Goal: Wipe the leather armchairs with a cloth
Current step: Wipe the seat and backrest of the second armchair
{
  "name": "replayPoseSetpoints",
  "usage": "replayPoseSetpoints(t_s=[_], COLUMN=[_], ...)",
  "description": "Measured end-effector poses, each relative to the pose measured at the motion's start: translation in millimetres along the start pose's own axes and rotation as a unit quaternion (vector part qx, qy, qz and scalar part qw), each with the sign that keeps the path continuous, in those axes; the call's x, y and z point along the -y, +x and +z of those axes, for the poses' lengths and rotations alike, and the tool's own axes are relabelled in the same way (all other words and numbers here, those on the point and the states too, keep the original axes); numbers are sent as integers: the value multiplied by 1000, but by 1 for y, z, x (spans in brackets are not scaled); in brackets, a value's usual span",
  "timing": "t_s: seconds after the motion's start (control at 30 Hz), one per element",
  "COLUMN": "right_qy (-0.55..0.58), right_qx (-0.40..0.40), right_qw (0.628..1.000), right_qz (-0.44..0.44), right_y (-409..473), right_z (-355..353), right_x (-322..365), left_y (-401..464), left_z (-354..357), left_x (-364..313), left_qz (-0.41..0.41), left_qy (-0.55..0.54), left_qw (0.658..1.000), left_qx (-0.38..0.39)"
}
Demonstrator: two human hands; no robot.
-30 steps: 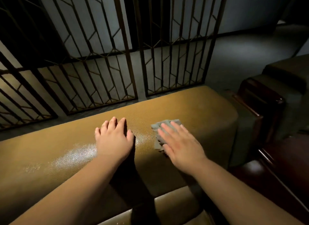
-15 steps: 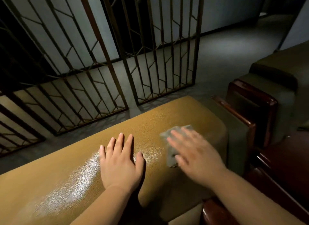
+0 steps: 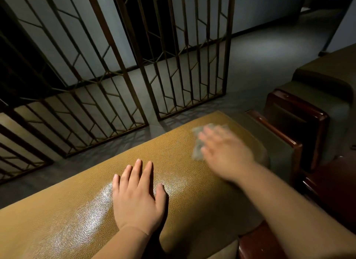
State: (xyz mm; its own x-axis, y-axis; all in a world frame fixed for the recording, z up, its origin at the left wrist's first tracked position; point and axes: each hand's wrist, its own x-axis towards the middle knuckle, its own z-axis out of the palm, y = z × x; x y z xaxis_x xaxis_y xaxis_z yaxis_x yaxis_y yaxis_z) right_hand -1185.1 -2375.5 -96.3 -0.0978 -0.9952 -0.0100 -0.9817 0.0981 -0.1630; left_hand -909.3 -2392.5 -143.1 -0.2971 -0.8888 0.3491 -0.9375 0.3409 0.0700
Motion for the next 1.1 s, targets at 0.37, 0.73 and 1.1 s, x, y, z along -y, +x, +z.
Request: replayPoseSetpoints(t_s=[0.37,0.73,1.1], right_qy=[-8,58,276], right_qx=[69,-77,-294], right_qw=[992,995,861], right_qz=[-106,-2,312], right_y=[59,-23,-46], right_z=[-7,16,66], right_x=[68,53,10], left_y=[1,0,6], left_z=[1,1,-1], left_x=[1,6,-1], left_qz=[5,-4,137], left_qy=[0,-7,-24], left_qw=[1000,1000,990], left_qx=[-4,-10,-7])
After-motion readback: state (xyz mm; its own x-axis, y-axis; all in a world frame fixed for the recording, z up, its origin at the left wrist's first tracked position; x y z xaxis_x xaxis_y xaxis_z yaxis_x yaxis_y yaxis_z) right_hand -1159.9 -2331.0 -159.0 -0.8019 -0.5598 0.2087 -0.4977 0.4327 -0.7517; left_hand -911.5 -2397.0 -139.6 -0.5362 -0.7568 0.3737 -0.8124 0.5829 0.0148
